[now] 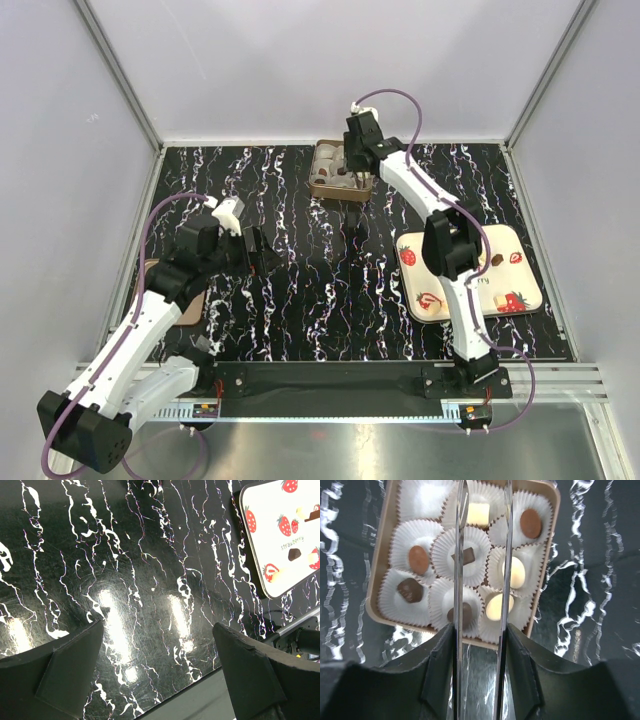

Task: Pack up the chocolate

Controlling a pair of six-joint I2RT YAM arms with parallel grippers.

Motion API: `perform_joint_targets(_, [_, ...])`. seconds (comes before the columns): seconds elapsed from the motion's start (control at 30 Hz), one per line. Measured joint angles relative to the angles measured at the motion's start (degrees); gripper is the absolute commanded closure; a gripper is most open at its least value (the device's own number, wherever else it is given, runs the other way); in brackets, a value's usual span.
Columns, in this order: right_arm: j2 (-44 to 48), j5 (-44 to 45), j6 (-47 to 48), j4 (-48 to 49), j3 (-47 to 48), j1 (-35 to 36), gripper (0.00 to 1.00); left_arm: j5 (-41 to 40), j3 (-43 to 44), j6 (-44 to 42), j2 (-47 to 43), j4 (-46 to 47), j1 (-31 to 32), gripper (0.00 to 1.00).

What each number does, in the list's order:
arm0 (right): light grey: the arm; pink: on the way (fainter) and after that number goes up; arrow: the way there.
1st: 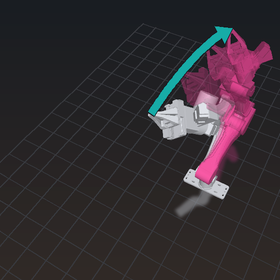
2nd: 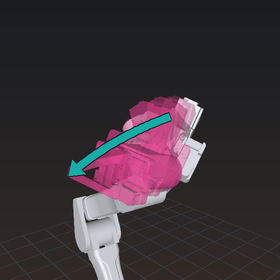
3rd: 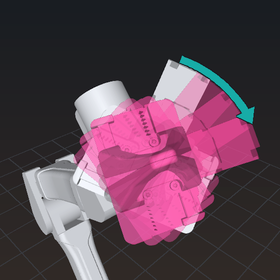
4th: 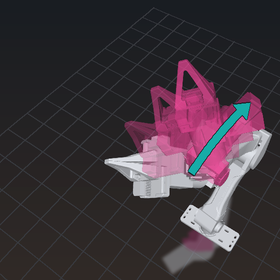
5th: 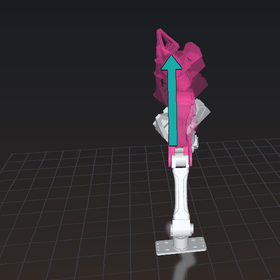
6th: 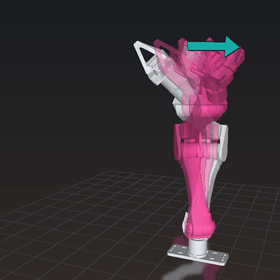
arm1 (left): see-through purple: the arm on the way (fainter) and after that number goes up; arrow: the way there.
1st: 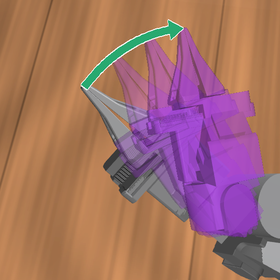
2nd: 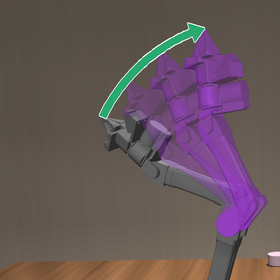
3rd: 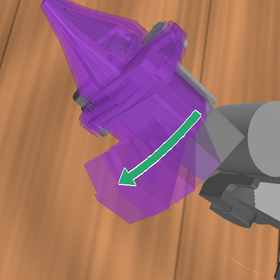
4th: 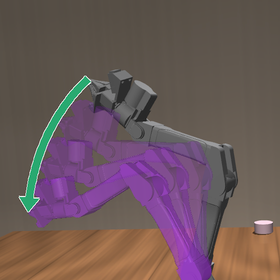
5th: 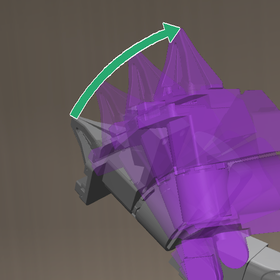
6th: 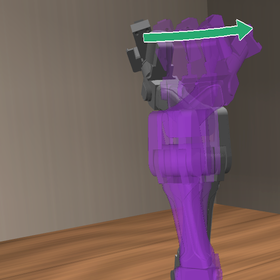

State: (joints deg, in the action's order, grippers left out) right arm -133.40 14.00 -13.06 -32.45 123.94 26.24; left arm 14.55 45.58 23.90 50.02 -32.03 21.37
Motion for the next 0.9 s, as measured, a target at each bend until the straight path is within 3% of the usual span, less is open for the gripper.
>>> perform_joint_targets(0.2, [12.5,0.3,-1.1,-2.2,-8.4,0.0,0.50,0.0,0.0,0.0,-0.1,0.0,0.0,0.01])
perform_joint_targets(0.53, [42.6,3.1,-8.9,-11.7,-36.0,-1.5,0.50,-0.2,0.0,0.0,-0.6,0.0,0.0,0.01])
perform_joint_targets(0.73, [56.6,2.0,-14.8,-18.0,-51.5,-8.8,0.49,-0.2,0.0,0.0,-0.5,0.0,0.0,0.01])
perform_joint_targets(0.9, [63.8,0.0,-17.6,-23.5,-59.0,-17.0,0.48,-0.2,0.0,0.0,-0.5,0.0,0.0,0.01])
